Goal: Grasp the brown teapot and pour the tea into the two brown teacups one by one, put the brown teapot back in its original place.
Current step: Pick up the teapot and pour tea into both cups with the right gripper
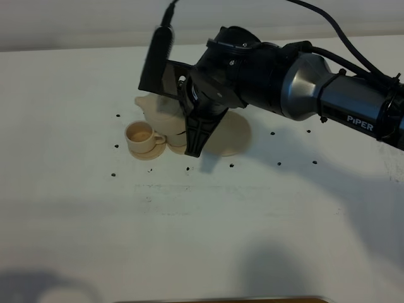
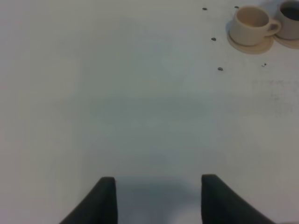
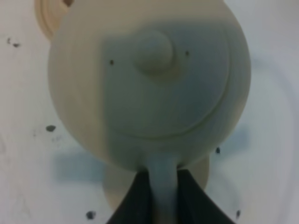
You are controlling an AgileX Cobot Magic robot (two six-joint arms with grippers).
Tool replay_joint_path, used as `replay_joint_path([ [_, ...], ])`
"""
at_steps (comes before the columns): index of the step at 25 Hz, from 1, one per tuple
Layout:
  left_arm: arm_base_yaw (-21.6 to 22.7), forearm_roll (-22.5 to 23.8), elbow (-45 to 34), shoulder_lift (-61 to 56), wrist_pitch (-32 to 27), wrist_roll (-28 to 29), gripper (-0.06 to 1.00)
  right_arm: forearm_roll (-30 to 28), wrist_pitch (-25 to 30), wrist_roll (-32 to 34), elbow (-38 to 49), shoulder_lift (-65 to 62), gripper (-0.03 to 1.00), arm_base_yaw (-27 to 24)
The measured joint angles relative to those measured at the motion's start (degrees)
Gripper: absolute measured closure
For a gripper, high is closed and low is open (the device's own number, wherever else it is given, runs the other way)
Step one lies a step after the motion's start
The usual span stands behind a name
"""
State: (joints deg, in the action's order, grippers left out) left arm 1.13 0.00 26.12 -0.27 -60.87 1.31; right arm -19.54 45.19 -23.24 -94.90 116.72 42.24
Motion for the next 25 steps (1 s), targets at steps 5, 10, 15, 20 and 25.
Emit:
replay_joint_path([
  [5, 0.0, 0.0, 0.0, 0.0, 0.0, 0.0, 0.47, 5.4, -1.5, -9.0, 0.0, 0.0, 0.88, -2.1],
  [10, 0.0, 0.0, 0.0, 0.0, 0.0, 0.0, 0.47, 7.5, -3.6, -13.5, -0.1, 0.0, 0.88, -4.7],
  [15, 0.0, 0.0, 0.0, 0.0, 0.0, 0.0, 0.47, 8.9, -4.4, -17.3, -3.2, 2.2, 0.88, -6.7],
  [20, 0.0, 0.0, 0.0, 0.0, 0.0, 0.0, 0.47, 10.5, -2.8, -22.0, -10.3, 6.9, 0.88, -7.0],
  [25, 0.0, 0.0, 0.0, 0.0, 0.0, 0.0, 0.47, 11.1, -1.9, -26.5, -15.6, 10.4, 0.88, -7.0],
])
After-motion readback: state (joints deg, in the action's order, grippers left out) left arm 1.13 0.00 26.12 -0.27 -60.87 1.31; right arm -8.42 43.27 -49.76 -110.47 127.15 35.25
